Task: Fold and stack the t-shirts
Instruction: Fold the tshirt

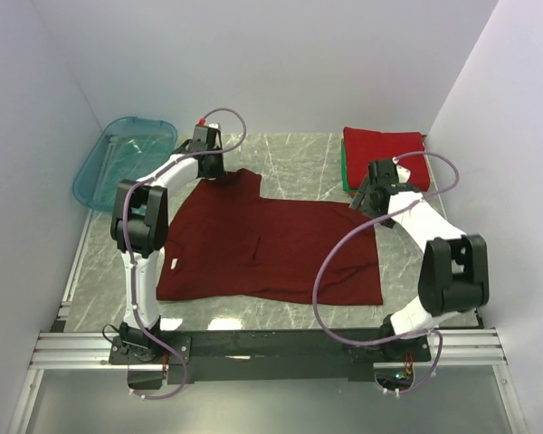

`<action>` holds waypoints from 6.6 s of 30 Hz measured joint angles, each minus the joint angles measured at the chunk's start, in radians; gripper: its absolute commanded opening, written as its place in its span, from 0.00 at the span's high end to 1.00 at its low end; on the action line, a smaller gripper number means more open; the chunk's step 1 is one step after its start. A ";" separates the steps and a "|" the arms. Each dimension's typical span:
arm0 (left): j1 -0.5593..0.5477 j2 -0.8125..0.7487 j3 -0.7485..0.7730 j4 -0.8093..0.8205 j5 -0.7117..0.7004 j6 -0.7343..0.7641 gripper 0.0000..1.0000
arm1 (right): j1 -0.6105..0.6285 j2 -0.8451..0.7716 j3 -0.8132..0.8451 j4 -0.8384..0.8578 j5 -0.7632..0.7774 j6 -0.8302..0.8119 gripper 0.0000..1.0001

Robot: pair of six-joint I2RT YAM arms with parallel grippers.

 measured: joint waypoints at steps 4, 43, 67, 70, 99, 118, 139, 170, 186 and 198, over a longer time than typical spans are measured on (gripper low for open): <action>0.000 -0.027 -0.051 0.020 0.011 -0.002 1.00 | -0.021 0.090 0.011 0.008 -0.031 -0.004 0.21; 0.000 -0.133 -0.178 0.126 0.028 -0.004 1.00 | -0.043 0.473 0.308 0.021 0.022 -0.099 0.75; -0.005 -0.528 -0.588 0.218 0.089 -0.072 1.00 | 0.010 0.139 0.079 0.122 -0.015 -0.148 1.00; -0.008 -0.601 -0.665 0.229 0.088 -0.092 1.00 | 0.010 0.087 0.024 0.122 -0.013 -0.142 1.00; -0.011 -1.250 -0.928 -0.073 -0.061 -0.404 1.00 | 0.010 -0.230 -0.128 0.000 -0.020 -0.154 1.00; -0.014 -1.571 -1.128 -0.267 -0.010 -0.571 1.00 | 0.010 -0.254 -0.128 -0.015 -0.019 -0.161 1.00; -0.026 -1.621 -1.060 -0.594 -0.077 -0.755 0.01 | 0.010 -0.235 -0.233 -0.053 0.098 -0.079 0.31; 0.064 -0.946 -1.182 0.211 0.159 -0.589 0.01 | 0.892 0.211 -0.012 0.386 -0.469 0.139 0.30; 0.080 -0.970 -1.254 0.311 0.189 -0.584 0.01 | 0.931 0.343 0.096 0.274 -0.301 0.153 0.43; 0.080 -0.975 -1.258 0.314 0.182 -0.569 0.01 | 0.935 0.370 0.120 0.246 -0.260 0.162 0.74</action>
